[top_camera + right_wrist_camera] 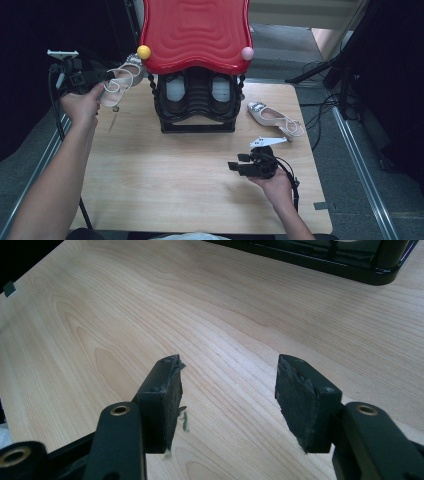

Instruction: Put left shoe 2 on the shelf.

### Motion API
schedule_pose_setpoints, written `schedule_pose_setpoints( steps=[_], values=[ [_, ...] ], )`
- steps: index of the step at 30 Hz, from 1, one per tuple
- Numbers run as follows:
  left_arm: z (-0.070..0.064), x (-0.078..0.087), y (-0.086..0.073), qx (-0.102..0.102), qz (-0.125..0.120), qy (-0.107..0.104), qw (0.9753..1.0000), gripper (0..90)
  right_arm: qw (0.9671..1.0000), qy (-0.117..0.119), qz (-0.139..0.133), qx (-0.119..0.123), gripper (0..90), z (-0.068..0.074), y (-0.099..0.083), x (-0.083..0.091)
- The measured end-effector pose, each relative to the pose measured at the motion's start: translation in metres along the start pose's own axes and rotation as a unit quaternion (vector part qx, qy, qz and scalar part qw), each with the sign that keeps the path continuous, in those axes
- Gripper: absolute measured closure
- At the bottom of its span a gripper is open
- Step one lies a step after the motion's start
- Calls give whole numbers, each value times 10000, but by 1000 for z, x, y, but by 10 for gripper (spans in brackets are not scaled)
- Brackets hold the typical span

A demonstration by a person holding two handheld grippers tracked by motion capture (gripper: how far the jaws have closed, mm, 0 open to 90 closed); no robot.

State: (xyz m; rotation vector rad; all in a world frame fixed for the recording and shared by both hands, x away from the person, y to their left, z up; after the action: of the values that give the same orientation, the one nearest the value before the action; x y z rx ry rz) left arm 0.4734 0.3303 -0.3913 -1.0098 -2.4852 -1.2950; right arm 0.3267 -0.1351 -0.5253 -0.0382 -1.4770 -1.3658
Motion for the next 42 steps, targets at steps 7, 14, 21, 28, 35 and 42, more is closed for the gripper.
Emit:
schedule_pose_setpoints(
  steps=[7,14,21,28,35,42],
  values=[
    [-26,17,30,-64,-178,-76,9998,813,10000,11,6,6,452,0,0,-1],
    [-54,35,58,-197,-388,-164,9989,812,10000,-16,10,-3,453,0,0,-1],
    [-86,57,84,-446,-552,-198,9973,812,10000,-69,18,-10,450,-2,-1,-1],
    [-131,73,110,-653,-766,-330,9944,811,10000,-74,-14,-38,450,-3,-1,0],
    [-176,69,123,-881,-781,-445,9921,810,10000,-79,37,-4,450,-2,-2,-2],
    [-211,46,122,-846,-809,-649,9910,810,10000,-70,46,44,450,-2,-3,-2]
  ],
)
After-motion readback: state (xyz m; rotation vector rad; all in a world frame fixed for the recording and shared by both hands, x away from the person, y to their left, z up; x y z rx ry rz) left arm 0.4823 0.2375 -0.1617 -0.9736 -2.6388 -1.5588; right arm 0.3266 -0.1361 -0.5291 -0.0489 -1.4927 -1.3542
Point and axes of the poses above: each handheld gripper's, and its own axes: x roughly backward along the jaws, y roughly out of its top, z roughly to its left, the point moved 6 cm from there along -x, roughly forward along the jaws, and after that the axes turned 6 degrees about -y, right-handed, at the moved point
